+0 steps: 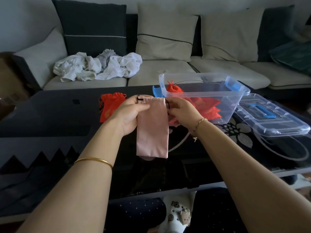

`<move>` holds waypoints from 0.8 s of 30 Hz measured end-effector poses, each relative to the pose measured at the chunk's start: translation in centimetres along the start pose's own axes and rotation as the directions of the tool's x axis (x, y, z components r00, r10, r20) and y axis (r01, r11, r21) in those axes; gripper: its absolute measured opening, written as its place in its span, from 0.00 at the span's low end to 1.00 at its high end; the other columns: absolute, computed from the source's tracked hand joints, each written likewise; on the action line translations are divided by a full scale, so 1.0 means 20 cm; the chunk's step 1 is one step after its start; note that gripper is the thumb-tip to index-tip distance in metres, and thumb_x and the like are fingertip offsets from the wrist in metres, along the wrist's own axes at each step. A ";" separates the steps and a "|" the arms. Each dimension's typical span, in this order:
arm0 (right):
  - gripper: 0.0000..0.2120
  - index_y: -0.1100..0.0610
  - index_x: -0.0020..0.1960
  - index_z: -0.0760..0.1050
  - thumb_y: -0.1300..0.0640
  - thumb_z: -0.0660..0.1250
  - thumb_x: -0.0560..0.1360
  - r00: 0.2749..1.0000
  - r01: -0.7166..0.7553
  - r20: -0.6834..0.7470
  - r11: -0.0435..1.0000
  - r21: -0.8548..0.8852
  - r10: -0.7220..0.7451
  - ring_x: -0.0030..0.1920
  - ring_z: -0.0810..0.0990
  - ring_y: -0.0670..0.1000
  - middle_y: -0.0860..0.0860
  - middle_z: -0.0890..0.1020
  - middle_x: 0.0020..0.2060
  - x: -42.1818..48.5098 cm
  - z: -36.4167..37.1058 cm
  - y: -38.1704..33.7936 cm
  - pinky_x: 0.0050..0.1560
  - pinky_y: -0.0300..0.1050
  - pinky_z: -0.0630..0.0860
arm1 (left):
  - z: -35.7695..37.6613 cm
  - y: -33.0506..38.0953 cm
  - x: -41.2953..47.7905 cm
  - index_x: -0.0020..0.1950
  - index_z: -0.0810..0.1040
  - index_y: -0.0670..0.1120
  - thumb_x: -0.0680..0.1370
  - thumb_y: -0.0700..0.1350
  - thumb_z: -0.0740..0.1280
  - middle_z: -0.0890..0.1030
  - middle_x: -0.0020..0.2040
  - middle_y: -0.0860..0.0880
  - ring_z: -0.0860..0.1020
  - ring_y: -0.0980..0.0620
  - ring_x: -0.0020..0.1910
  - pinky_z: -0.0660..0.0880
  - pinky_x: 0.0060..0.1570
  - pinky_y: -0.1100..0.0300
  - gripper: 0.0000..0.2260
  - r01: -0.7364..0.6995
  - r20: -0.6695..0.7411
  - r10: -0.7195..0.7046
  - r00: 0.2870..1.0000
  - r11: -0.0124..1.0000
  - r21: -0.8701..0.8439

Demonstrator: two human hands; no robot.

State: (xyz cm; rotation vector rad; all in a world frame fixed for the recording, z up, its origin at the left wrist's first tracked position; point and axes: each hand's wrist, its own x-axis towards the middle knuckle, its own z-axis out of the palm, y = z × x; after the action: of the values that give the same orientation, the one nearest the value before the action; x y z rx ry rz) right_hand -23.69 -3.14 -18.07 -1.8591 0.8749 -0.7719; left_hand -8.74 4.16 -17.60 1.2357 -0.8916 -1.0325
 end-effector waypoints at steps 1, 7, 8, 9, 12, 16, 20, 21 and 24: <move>0.16 0.62 0.57 0.76 0.71 0.55 0.75 1.000 -0.002 0.018 1.000 -0.027 0.002 0.26 0.75 0.47 0.56 0.78 0.39 0.00 -0.01 0.00 0.26 0.40 0.72 | 0.01 0.00 0.00 0.51 0.76 0.43 0.78 0.31 0.59 0.80 0.45 0.45 0.79 0.51 0.44 0.76 0.44 0.61 0.11 -0.006 0.021 0.006 1.000 1.000 -0.006; 0.12 0.61 0.40 0.71 0.58 0.57 0.80 0.998 -0.069 0.007 0.995 -0.068 0.070 0.30 0.76 0.52 0.56 0.77 0.34 -0.01 -0.05 0.03 0.21 0.34 0.68 | 0.04 0.03 -0.02 0.47 0.76 0.47 0.77 0.34 0.61 0.81 0.40 0.50 0.79 0.55 0.38 0.75 0.35 0.65 0.09 0.023 -0.030 -0.028 0.999 0.987 -0.162; 0.12 0.59 0.39 0.70 0.58 0.57 0.80 0.997 -0.069 0.009 0.995 -0.078 0.070 0.30 0.77 0.52 0.55 0.78 0.34 -0.01 -0.05 0.03 0.22 0.34 0.68 | 0.04 0.03 -0.02 0.45 0.76 0.47 0.78 0.38 0.62 0.81 0.41 0.50 0.78 0.55 0.38 0.74 0.38 0.65 0.06 0.031 -0.048 -0.041 0.998 0.979 -0.200; 0.12 0.58 0.38 0.71 0.59 0.57 0.80 0.998 -0.066 0.010 0.995 -0.079 0.067 0.30 0.77 0.51 0.55 0.78 0.34 -0.02 -0.06 0.02 0.21 0.33 0.68 | 0.04 0.04 -0.01 0.44 0.76 0.47 0.79 0.41 0.62 0.81 0.41 0.51 0.78 0.56 0.38 0.73 0.40 0.63 0.06 0.032 -0.077 -0.050 0.996 0.974 -0.223; 0.11 0.62 0.39 0.74 0.63 0.58 0.79 0.997 -0.065 -0.041 0.997 -0.035 0.063 0.24 0.75 0.44 0.54 0.77 0.30 -0.03 -0.07 0.03 0.21 0.31 0.68 | 0.02 0.03 0.00 0.44 0.77 0.48 0.81 0.45 0.59 0.81 0.41 0.52 0.77 0.56 0.37 0.71 0.40 0.61 0.09 0.023 -0.198 -0.068 0.978 0.974 -0.225; 0.10 0.68 0.43 0.79 0.61 0.64 0.76 0.977 0.000 -0.206 0.969 -0.249 -0.053 0.30 0.78 0.52 0.56 0.79 0.31 -0.01 -0.11 0.06 0.37 0.46 0.78 | -0.02 0.00 0.02 0.44 0.79 0.46 0.81 0.45 0.60 0.78 0.37 0.51 0.74 0.57 0.34 0.71 0.38 0.64 0.11 -0.001 -0.392 -0.017 0.920 0.999 -0.044; 0.08 0.62 0.44 0.80 0.59 0.64 0.75 0.943 -0.011 -0.288 0.851 -0.524 -0.166 0.42 0.77 0.53 0.54 0.81 0.40 -0.01 -0.14 0.08 0.45 0.45 0.73 | -0.05 -0.01 0.03 0.47 0.81 0.42 0.79 0.43 0.63 0.77 0.35 0.50 0.73 0.56 0.32 0.73 0.36 0.62 0.09 0.009 -0.480 0.099 0.872 0.976 0.217; 0.08 0.62 0.44 0.79 0.59 0.64 0.75 0.938 -0.031 -0.303 0.827 -0.561 -0.171 0.43 0.76 0.53 0.54 0.81 0.41 -0.01 -0.14 0.09 0.45 0.44 0.72 | -0.05 -0.01 0.03 0.45 0.80 0.42 0.79 0.43 0.63 0.77 0.35 0.50 0.73 0.55 0.32 0.74 0.36 0.61 0.08 0.012 -0.492 0.117 0.863 0.968 0.252; 0.11 0.63 0.41 0.76 0.56 0.63 0.76 0.936 -0.072 -0.315 0.791 -0.607 -0.157 0.41 0.75 0.55 0.55 0.78 0.39 0.00 -0.14 0.09 0.44 0.47 0.72 | -0.04 -0.01 0.02 0.39 0.78 0.43 0.79 0.44 0.63 0.77 0.33 0.50 0.72 0.55 0.30 0.72 0.32 0.62 0.11 0.027 -0.498 0.157 0.853 0.940 0.341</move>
State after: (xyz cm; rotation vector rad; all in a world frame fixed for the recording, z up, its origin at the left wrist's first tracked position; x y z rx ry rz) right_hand -26.33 -4.99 -18.61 -2.3512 1.4522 -0.9425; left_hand -7.88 4.10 -17.96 1.6592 -0.6873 -0.4463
